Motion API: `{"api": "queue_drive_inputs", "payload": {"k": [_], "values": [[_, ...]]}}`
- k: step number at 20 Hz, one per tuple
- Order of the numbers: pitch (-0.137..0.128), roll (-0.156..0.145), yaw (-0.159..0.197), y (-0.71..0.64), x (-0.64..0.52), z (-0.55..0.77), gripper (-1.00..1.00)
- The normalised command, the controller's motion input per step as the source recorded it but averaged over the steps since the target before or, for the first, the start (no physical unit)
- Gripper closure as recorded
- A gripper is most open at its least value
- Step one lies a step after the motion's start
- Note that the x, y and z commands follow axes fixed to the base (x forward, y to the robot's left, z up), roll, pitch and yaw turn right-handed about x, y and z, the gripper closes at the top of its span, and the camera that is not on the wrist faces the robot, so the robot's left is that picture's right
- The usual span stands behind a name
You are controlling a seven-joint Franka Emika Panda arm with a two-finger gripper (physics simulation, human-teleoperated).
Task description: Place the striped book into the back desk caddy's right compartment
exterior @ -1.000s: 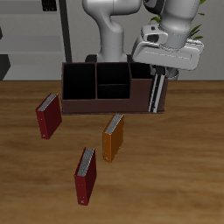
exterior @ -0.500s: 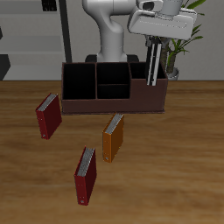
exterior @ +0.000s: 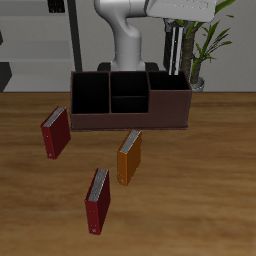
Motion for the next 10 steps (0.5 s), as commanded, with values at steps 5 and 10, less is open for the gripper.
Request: {"api": "queue_drive_inputs", "payload": {"k": [5, 10], "values": [[0.018, -0.015, 0.021, -0.04, -0.36, -0.01, 1.00], [-0.007, -0.052, 0.020, -0.04, -0.41, 0.02, 1.00]]}}
